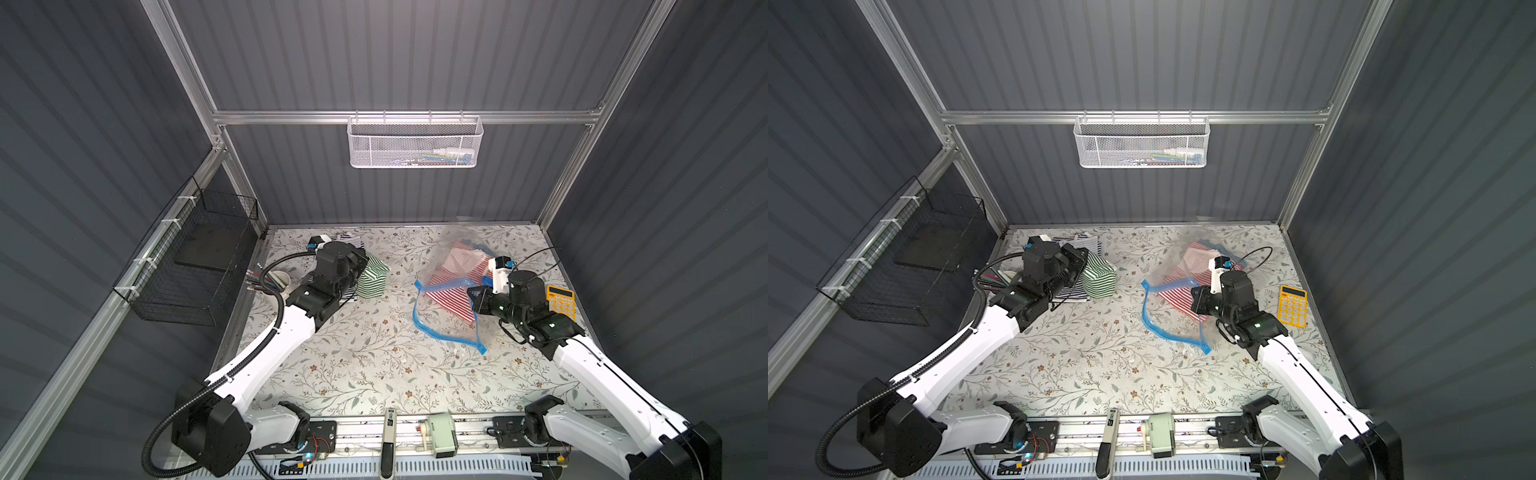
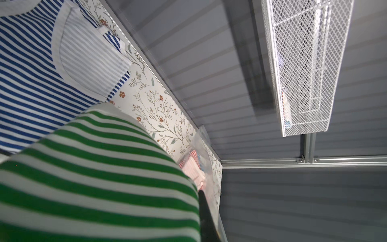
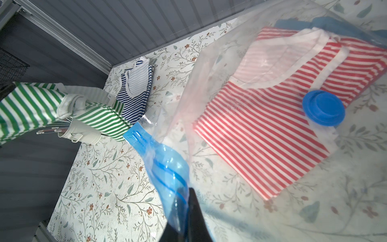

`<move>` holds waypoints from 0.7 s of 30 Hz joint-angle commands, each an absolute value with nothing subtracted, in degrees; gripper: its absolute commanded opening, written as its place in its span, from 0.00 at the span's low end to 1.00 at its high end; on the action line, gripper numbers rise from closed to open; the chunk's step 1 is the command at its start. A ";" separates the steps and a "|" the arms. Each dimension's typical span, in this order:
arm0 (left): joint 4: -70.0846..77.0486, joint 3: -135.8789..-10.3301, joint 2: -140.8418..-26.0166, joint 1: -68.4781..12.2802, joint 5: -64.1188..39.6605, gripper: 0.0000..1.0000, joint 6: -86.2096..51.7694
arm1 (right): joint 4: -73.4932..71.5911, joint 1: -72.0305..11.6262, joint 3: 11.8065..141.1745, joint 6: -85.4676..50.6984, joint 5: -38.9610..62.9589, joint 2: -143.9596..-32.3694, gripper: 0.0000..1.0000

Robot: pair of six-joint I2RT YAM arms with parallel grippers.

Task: Take the tank top out of the vacuum bag
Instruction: Place the tank top on the tank top.

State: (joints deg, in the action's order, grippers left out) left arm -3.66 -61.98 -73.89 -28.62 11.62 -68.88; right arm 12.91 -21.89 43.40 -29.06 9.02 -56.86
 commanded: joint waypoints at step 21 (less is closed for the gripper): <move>7.82 -86.52 -99.32 -13.24 -3.08 0.00 -60.84 | 3.32 -21.53 40.04 -26.76 11.43 -60.59 0.00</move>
State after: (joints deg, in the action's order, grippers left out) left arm 4.08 -82.46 -97.84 -14.15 -0.78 -63.55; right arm 6.98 -21.74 41.01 -27.59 10.61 -60.42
